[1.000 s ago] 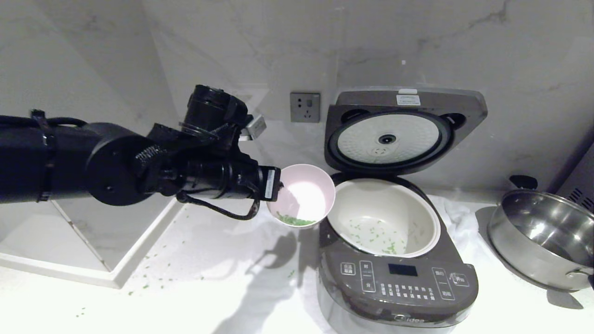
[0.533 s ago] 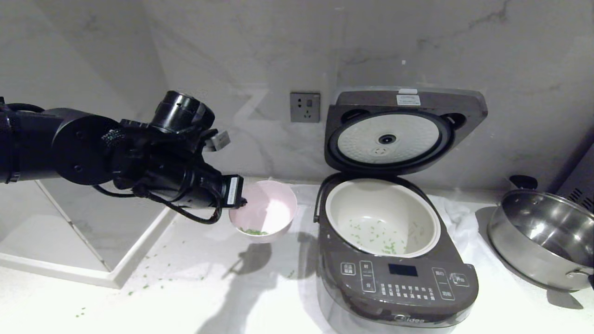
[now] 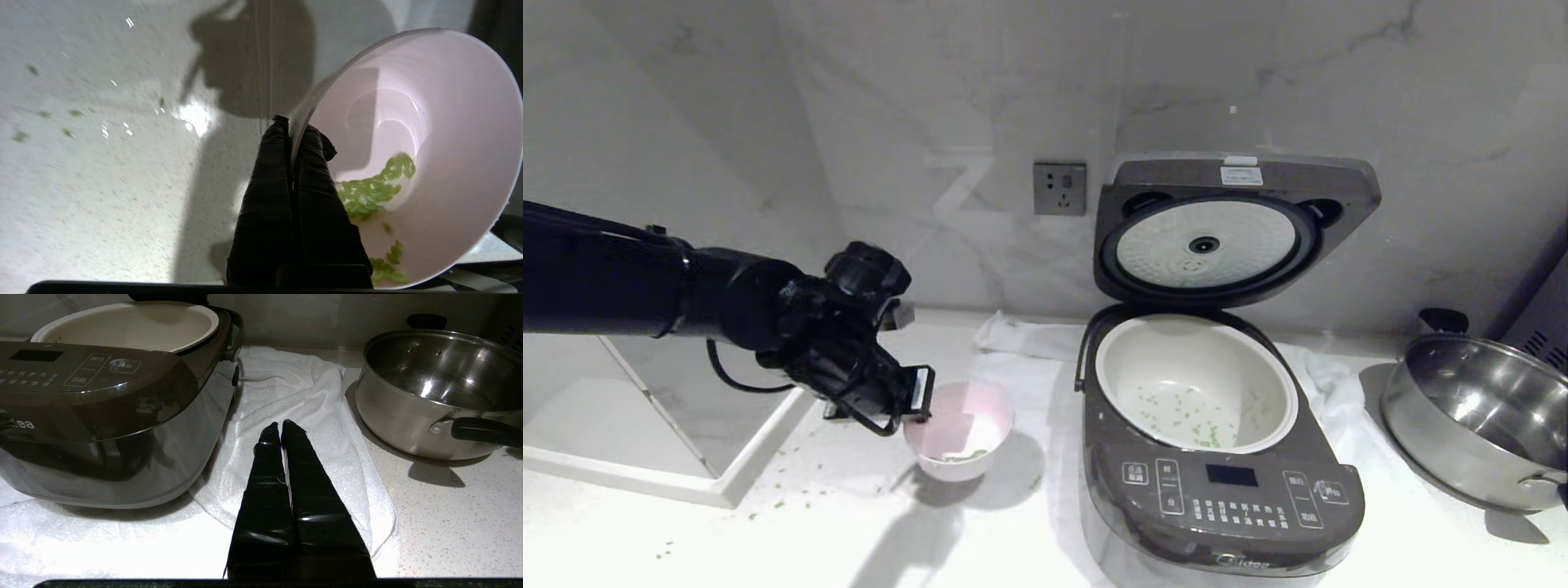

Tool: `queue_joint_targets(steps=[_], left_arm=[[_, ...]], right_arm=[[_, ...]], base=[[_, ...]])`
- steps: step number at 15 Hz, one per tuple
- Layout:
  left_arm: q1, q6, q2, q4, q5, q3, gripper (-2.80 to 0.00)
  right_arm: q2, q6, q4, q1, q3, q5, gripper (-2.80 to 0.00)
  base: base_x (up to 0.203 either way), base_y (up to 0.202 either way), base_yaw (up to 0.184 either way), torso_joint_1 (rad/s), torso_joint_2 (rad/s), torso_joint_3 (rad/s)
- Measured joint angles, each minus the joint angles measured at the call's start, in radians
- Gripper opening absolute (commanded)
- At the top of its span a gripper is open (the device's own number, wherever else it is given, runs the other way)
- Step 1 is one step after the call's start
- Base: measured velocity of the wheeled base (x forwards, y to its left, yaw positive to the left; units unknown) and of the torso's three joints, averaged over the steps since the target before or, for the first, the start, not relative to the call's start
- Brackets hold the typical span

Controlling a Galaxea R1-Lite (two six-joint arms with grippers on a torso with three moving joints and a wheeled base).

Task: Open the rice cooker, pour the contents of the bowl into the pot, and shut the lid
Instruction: Place the bowl on the table

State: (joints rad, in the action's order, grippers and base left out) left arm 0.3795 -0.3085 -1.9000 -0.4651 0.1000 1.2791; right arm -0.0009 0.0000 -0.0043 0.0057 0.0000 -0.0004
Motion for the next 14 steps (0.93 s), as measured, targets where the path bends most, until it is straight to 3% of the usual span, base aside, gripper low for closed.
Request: queue_joint_targets(steps=[2,5,9,10,14], left_arm=[[0.004,-0.022,-0.034,0.002,0.052,-0.016,-2.80],[-0.002,-0.025,-0.096,0.017,0.061,-0.033,-2.80],[0.003,-0.057,-0.150,0.201,0.053,-0.113,-2.80],[0.001,-0.060,-0.158,0.211,0.053,-0.120,0.00],[-0.010,-0.061,-0.167,0.213,0.054,-0.128,0.00]], right_arm=[[0.000,0.000,0.000,0.000,0.000,0.000,-2.80],[0.000,0.000,0.000,0.000,0.000,0.000,-2.80],[0.000,0.000,0.000,0.000,0.000,0.000,-2.80],[0.000,0.000,0.000,0.000,0.000,0.000,-2.80],[0.000,0.000,0.000,0.000,0.000,0.000,-2.80]], base=[[0.000,0.000,0.000,0.000,0.00,0.000],[0.000,0.000,0.000,0.000,0.00,0.000],[0.000,0.000,0.000,0.000,0.00,0.000],[0.000,0.000,0.000,0.000,0.00,0.000],[0.000,0.000,0.000,0.000,0.00,0.000]])
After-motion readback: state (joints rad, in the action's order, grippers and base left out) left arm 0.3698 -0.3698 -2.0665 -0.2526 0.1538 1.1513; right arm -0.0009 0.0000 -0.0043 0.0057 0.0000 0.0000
